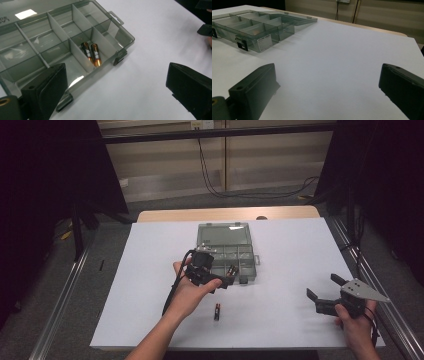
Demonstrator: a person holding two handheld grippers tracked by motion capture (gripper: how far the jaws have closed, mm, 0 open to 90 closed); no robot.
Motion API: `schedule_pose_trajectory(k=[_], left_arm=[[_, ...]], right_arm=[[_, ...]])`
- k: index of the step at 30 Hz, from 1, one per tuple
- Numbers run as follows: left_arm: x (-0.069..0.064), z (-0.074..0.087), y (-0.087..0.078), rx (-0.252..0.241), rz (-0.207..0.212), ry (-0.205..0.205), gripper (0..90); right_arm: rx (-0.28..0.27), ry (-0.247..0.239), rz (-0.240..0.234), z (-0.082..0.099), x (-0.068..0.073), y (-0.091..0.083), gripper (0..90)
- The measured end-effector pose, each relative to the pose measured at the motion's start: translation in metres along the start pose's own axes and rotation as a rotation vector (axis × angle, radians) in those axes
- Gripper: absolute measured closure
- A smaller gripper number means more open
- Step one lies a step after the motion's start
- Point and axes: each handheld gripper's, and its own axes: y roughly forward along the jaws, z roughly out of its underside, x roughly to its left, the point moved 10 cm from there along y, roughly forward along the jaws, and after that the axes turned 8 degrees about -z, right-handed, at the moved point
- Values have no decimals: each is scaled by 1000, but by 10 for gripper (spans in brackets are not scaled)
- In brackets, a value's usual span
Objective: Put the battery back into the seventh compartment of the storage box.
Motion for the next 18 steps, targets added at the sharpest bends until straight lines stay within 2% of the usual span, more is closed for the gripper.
schedule_pose_trajectory(k=[2,8,10,13,18], left_arm=[[-1,3,-2,2,8,2,40],[-2,14,-4,9,-8,5,55],[-3,20,-6,20,-2,-1,65],[-3,26,-8,24,-21,7,70],[-5,34,-12,27,-29,14,77]], right_arm=[[-1,-2,4,0,0,0,8],[0,-3,3,0,0,0,8],[1,-2,3,0,0,0,8],[0,-3,3,0,0,0,8],[3,-4,3,0,0,0,8]])
